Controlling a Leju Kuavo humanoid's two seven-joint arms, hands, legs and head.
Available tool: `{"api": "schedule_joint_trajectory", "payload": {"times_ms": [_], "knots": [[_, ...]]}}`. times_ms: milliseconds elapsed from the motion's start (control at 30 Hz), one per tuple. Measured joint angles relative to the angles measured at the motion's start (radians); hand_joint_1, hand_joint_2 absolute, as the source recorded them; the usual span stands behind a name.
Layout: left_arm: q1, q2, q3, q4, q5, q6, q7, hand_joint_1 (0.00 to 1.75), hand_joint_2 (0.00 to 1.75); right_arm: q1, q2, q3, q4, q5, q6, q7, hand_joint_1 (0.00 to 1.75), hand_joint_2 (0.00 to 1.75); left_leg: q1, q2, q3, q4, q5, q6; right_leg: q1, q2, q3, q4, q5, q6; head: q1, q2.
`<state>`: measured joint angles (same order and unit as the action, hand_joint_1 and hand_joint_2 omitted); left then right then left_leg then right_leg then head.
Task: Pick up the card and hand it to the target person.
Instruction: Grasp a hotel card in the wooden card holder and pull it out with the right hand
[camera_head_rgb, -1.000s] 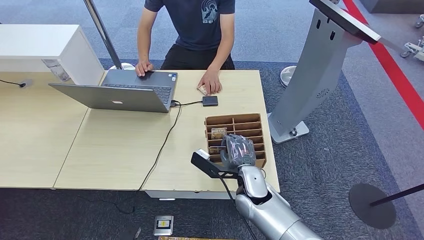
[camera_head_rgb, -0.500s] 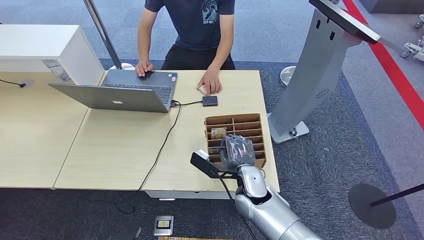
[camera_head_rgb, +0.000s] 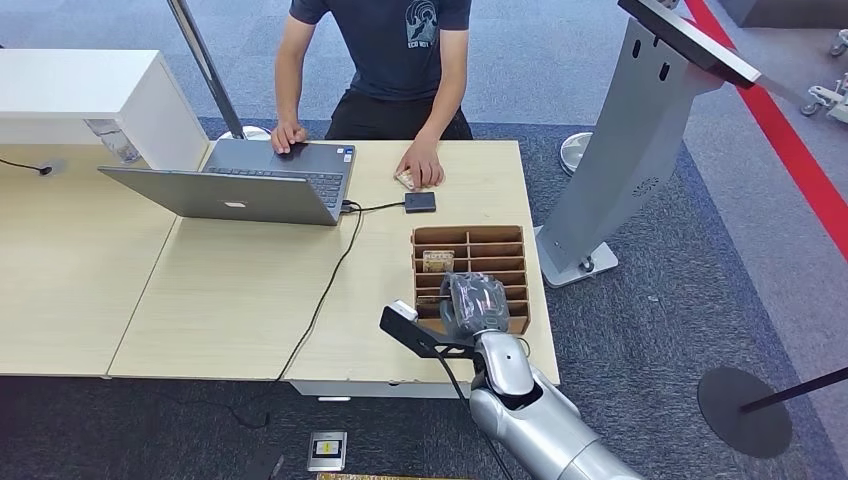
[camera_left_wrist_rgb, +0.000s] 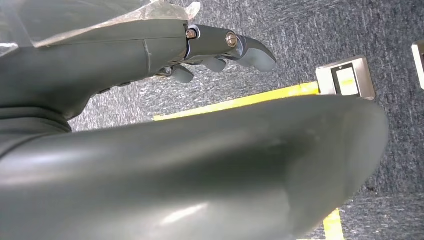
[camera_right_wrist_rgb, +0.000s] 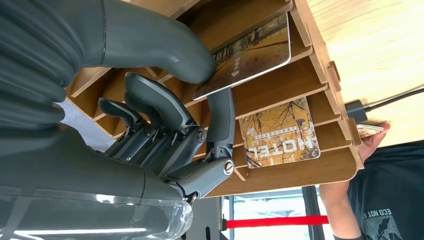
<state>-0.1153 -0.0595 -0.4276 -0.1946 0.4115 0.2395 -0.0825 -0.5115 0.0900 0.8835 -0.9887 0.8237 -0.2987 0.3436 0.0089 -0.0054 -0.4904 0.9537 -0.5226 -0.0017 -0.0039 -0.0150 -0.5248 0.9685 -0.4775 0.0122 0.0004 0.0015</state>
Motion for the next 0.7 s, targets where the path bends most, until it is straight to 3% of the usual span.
{"api": "schedule_joint_trajectory", "payload": {"times_ms": [400,700], "knots": [[0.005,0.000,-0.006,0.000,0.033,-0.003,-0.006,0.00,0.00,-0.007,-0.029,-0.016,-0.130,-0.018,-0.011,0.020,1.75,1.75,0.000,0.000,-0.001,0.000,0.000,0.000,0.000,0.000,-0.001,0.000,0.000,0.000,0.000,0.000],[0.003,0.000,-0.017,0.000,0.030,-0.013,-0.003,0.00,0.00,-0.083,-0.063,-0.056,-0.260,-0.012,-0.025,0.040,1.75,1.75,0.000,0.000,-0.001,0.000,0.000,0.000,0.000,0.000,-0.001,0.000,0.000,0.000,0.000,0.000]]}}
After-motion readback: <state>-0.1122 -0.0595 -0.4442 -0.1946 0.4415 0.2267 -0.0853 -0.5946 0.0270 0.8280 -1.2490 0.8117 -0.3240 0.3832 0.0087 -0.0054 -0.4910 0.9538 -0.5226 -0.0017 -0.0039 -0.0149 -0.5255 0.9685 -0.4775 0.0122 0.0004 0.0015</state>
